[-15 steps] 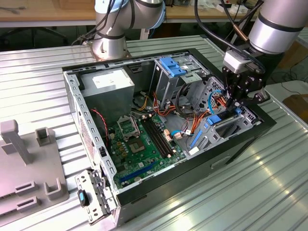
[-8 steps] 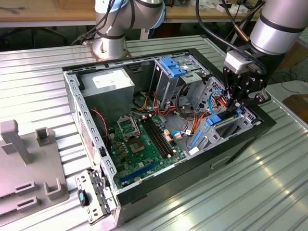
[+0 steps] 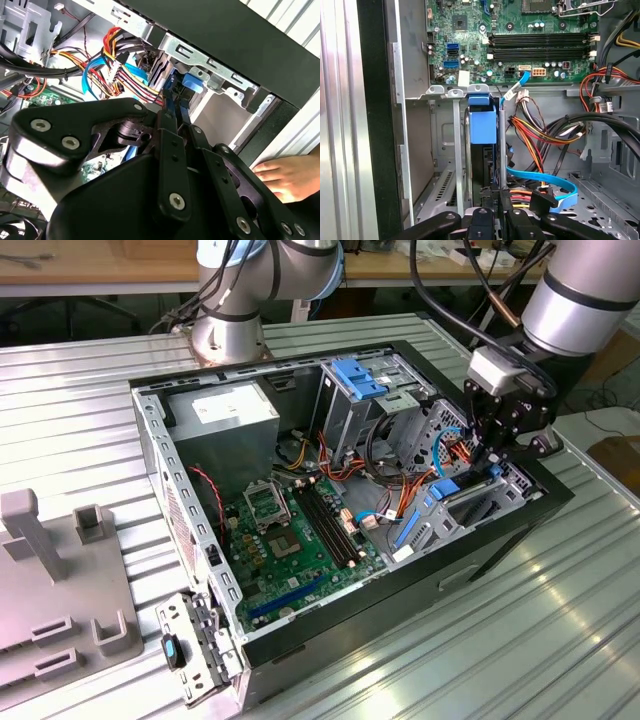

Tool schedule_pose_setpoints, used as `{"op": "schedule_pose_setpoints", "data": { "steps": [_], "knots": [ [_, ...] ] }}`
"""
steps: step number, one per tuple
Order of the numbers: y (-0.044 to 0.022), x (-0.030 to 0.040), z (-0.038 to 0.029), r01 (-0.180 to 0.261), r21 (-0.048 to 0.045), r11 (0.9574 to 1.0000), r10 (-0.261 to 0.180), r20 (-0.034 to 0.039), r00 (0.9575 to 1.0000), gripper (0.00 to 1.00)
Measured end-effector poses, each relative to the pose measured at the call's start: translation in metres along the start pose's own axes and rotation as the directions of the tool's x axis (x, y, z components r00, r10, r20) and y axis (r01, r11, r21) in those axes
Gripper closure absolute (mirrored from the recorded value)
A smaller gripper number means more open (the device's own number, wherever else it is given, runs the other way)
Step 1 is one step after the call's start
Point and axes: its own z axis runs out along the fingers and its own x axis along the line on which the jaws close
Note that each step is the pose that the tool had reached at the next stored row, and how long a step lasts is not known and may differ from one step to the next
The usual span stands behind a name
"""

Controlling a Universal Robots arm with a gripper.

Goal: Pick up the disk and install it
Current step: 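Insert the first disk wire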

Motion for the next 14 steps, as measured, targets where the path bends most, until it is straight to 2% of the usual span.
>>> {"op": "schedule_pose_setpoints", "data": {
  "steps": [4,14],
  "knots": [
    [-0.0001,0.0,-0.0013,0.003,-0.0044,1.0,-0.003,0.0008,1.0,0.83],
    [0.0,0.0027,-0.0014,0.024,-0.0041,0.9997,-0.024,0.0029,0.9997,0.83]
  ]
}}
